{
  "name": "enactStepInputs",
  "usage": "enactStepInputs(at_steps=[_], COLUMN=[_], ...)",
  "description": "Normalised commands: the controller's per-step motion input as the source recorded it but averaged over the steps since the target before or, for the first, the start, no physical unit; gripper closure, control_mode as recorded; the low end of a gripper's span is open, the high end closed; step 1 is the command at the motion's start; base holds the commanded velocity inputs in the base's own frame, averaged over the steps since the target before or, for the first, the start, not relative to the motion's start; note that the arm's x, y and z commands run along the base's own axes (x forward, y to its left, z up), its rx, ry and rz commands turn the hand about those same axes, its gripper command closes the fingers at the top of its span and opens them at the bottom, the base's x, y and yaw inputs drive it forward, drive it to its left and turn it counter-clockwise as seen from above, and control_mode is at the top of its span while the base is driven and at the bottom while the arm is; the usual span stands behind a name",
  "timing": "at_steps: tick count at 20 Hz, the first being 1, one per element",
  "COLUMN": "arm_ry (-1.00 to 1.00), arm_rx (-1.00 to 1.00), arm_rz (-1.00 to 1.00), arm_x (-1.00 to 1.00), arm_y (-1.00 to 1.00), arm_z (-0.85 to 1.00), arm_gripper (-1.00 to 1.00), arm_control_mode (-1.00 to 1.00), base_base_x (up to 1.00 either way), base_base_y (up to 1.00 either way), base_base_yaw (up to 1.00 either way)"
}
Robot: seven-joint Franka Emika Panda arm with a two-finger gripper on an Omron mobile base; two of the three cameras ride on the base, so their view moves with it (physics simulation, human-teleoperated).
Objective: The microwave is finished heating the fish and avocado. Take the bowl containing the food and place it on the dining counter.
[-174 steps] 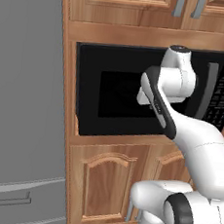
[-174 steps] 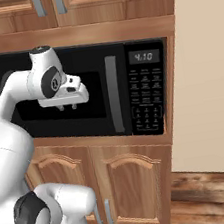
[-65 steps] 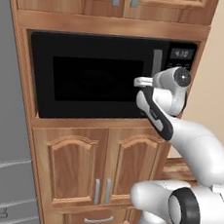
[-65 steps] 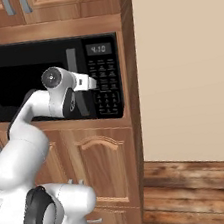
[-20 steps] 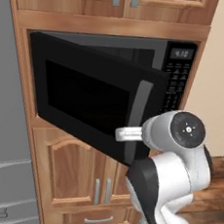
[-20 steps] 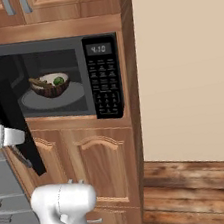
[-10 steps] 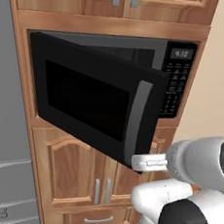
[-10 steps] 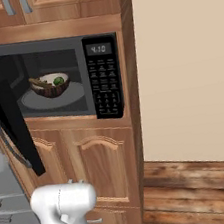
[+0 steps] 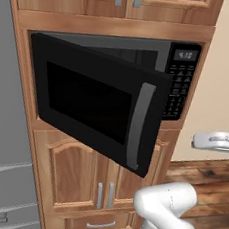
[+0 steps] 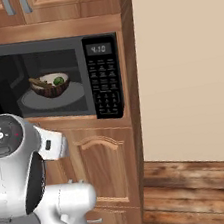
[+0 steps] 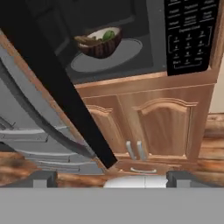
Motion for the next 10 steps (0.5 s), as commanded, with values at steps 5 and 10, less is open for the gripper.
enactStepInputs(at_steps=[5, 10], arm_ry=[0.15, 0.07], arm_rx=[0.14, 0.25], arm_rz=[0.22, 0.01], arm_x=[1.00, 1.00], arm_y=[-0.79, 0.18], arm_z=[-0.51, -0.43], arm_gripper=[-1.00, -1.00], arm_control_mode=[-1.00, -1.00], base_base_x=[0.00, 0.00], base_base_y=[0.00, 0.00], base_base_yaw=[0.00, 0.00])
